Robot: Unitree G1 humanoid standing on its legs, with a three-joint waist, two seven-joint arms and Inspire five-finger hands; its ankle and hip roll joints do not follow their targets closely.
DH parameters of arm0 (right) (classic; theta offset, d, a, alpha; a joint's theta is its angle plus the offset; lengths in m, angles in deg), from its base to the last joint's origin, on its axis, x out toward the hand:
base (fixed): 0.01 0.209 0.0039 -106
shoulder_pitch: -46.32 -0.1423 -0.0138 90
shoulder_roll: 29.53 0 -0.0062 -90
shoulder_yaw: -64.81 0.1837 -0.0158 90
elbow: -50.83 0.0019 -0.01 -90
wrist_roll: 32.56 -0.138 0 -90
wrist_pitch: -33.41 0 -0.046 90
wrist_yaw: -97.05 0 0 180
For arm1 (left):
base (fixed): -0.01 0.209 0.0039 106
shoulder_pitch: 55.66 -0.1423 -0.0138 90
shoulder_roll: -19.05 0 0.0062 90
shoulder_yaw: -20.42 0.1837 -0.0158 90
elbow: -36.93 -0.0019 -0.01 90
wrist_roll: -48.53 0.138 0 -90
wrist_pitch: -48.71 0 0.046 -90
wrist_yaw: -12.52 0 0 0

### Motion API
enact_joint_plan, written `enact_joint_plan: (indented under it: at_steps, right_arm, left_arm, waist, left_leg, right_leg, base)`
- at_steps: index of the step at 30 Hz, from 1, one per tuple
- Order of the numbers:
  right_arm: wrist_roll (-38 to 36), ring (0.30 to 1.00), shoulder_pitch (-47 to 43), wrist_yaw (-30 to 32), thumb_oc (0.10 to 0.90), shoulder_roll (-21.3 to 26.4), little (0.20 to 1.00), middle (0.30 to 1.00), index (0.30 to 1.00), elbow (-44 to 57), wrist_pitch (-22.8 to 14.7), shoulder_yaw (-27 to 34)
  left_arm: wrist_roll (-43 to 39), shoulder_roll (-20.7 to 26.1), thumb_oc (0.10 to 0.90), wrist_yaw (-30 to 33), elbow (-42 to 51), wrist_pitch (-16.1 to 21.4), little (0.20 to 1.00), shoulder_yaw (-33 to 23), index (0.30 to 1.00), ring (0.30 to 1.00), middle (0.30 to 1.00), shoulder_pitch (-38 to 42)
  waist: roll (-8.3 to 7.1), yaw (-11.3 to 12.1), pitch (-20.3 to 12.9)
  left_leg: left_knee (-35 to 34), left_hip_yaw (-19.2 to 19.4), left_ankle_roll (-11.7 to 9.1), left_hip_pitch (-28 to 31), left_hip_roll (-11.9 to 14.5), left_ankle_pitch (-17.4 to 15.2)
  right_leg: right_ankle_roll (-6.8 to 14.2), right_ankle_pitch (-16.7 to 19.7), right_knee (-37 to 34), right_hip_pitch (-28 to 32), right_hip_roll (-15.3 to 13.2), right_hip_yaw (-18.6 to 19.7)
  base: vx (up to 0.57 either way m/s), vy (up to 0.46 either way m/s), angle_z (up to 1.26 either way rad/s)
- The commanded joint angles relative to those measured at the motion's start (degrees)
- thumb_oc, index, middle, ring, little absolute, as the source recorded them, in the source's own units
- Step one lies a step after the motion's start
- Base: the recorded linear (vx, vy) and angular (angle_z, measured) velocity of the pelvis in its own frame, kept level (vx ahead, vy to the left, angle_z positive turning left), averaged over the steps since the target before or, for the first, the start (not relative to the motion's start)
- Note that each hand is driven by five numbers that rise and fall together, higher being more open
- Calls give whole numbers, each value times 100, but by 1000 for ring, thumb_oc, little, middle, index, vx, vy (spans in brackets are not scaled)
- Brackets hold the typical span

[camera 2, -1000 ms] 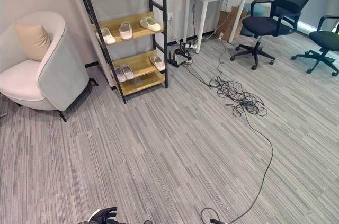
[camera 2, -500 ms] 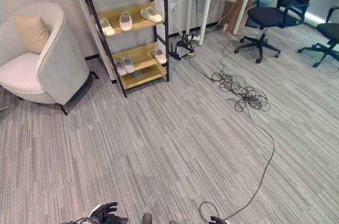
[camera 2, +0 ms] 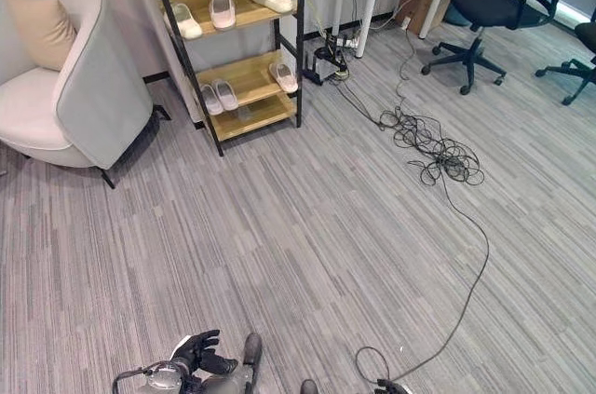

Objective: Arrange the slippers neatly on the shoe rack.

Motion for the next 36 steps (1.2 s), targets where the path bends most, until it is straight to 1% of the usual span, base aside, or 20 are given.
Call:
enact_joint_plan:
  at_steps: [1,3,4,6,8,10,11,14,16,19,22,23,26,28,30,31,32,34,35,36]
  right_arm:
    - [-51,900,219,-12,800,138,900,900,900,164,-86,-93]
    - [12,900,221,-71,800,131,900,900,900,223,-75,-112]
    - [12,900,222,-71,800,130,900,900,900,225,-74,-112]
    - [82,900,107,-107,800,131,900,900,900,298,-60,-151]
    - [71,900,-17,-106,800,131,900,900,900,389,-69,-184]
    - [48,900,-55,-91,800,102,900,900,900,514,-99,-182]
    - [41,900,-64,-86,800,100,900,900,900,550,-109,-192]
    - [49,900,-111,-82,800,98,900,900,900,663,-132,-238]
    - [48,900,-150,-90,800,119,900,900,900,707,-150,-290]
    - [10,900,-115,-97,800,115,900,900,900,768,-142,-334]
    - [13,900,44,-124,800,109,900,900,900,753,-138,-341]
    - [-4,900,86,-119,800,122,900,900,900,738,-126,-315]
    - [-82,900,209,-111,800,136,900,900,900,652,-142,-273]
    - [-163,900,233,-82,800,168,900,900,900,621,-124,-272]
    - [-207,900,184,-42,800,182,900,900,900,612,-132,-288]
    - [-217,900,171,-35,800,185,900,900,900,604,-109,-289]
    - [-265,900,155,-31,800,188,900,900,900,577,-106,-299]
    - [-305,900,130,-34,800,217,900,900,900,572,-121,-285]
    - [-329,900,111,-45,800,227,900,900,900,584,-141,-277]
    - [-329,900,115,-45,800,228,900,900,900,584,-141,-276]
  left_arm:
    - [78,-54,800,21,-143,107,900,-22,900,900,900,-224]
    - [104,-59,800,11,-157,112,900,-56,900,900,900,-279]
    - [104,-58,800,11,-158,113,900,-56,900,900,900,-279]
    - [81,-44,800,33,-84,110,900,-54,900,900,900,-247]
    - [35,-27,800,44,-17,102,900,-46,900,900,900,-186]
    - [53,10,800,53,19,89,900,5,900,900,900,-122]
    - [58,19,800,60,43,91,900,12,900,900,900,-107]
    - [61,20,800,59,47,100,900,16,900,900,900,-50]
    - [102,7,800,58,-11,113,900,21,900,900,900,-49]
    - [194,-12,800,79,-86,146,900,41,900,900,900,-1]
    - [256,-68,800,79,-171,180,900,109,900,900,900,-43]
    - [281,-86,800,58,-170,161,900,146,900,900,900,-61]
    - [268,-107,800,45,-177,150,900,191,900,900,900,-103]
    - [180,-104,800,23,-85,130,900,222,900,900,900,-90]
    - [138,-67,800,59,-19,121,900,232,900,900,900,-32]
    - [156,-51,800,59,-5,101,900,260,900,900,900,-14]
    - [133,-52,800,60,2,105,900,279,900,900,900,11]
    - [103,-46,800,64,10,109,900,268,900,900,900,40]
    - [112,-55,800,52,23,132,900,299,900,900,900,38]
    - [112,-57,800,52,23,132,900,302,900,900,900,35]
  waist:
    - [-354,190,-488]
    - [-410,266,-561]
    - [-414,275,-561]
    - [-443,342,-491]
    - [-360,300,-378]
    - [-183,230,-294]
    - [-141,152,-258]
    - [-126,-28,-261]
    - [-204,-193,-223]
    - [-296,-452,-236]
    - [-348,-534,-326]
    - [-274,-539,-368]
    - [-213,-610,-429]
    - [-196,-556,-337]
    - [-364,-528,-210]
    - [-449,-521,-190]
    - [-476,-497,-184]
    - [-506,-391,-189]
    - [-461,-298,-182]
    - [-465,-284,-155]
  left_leg:
    - [930,-113,107,-571,-344,-596]
    - [948,-26,205,-511,-354,-730]
    - [950,-16,207,-510,-354,-735]
    - [930,-66,443,-225,-480,-951]
    - [876,-133,569,26,-406,-1057]
    - [827,-293,622,307,-271,-1164]
    - [778,-399,627,514,-256,-1254]
    - [567,-565,582,1077,-184,-1537]
    - [440,-714,536,1477,-171,-1764]
    - [254,-1125,446,1972,-114,-1932]
    - [362,-1334,244,2084,5,-1767]
    - [431,-1342,196,2103,126,-1782]
    - [1132,-1344,-267,1822,385,-963]
    - [1977,-1279,-356,1452,493,-501]
    - [2884,-1073,-300,917,472,-209]
    - [2983,-826,-262,676,545,-211]
    - [2785,-612,-217,509,552,-397]
    - [2324,-405,-120,293,309,-879]
    - [1723,-191,-67,-31,81,-1077]
    - [1727,-178,-58,12,78,-1103]
  right_leg:
    - [-31,-334,398,86,212,287]
    - [157,-234,741,21,7,320]
    - [158,-242,751,16,4,330]
    - [545,497,2030,-524,-228,384]
    - [749,1211,2995,-975,-191,391]
    - [705,1195,3523,-1415,-135,140]
    - [609,991,3627,-1644,-189,-39]
    - [424,540,2820,-2149,-259,-538]
    - [438,614,1990,-2306,-194,-633]
    - [543,1018,881,-2606,14,-254]
    - [426,1253,820,-2474,20,-9]
    - [376,1183,871,-2402,93,-24]
    - [179,1030,879,-2179,169,-193]
    - [46,828,829,-1864,244,-181]
    - [-93,756,792,-1631,190,-116]
    - [-133,708,736,-1501,131,-125]
    - [-146,655,691,-1397,114,-141]
    - [-146,537,568,-1145,142,-89]
    - [-128,371,498,-920,208,-73]
    - [-125,352,497,-879,204,-61]
  base:
    - [302,98,-24]
    - [225,80,-10]
    - [239,100,-27]
    - [271,109,-54]
    - [190,64,-26]
    - [260,83,4]
    - [320,69,-3]
    - [389,-48,17]
    - [488,-143,9]
    - [480,-160,21]
    - [297,-193,66]
    - [321,-189,109]
    - [256,-193,89]
    - [236,-167,40]
    - [195,-219,-8]
    - [235,-209,-7]
    - [273,-163,13]
    - [372,-122,19]
    - [318,-67,25]
    - [324,-46,20]
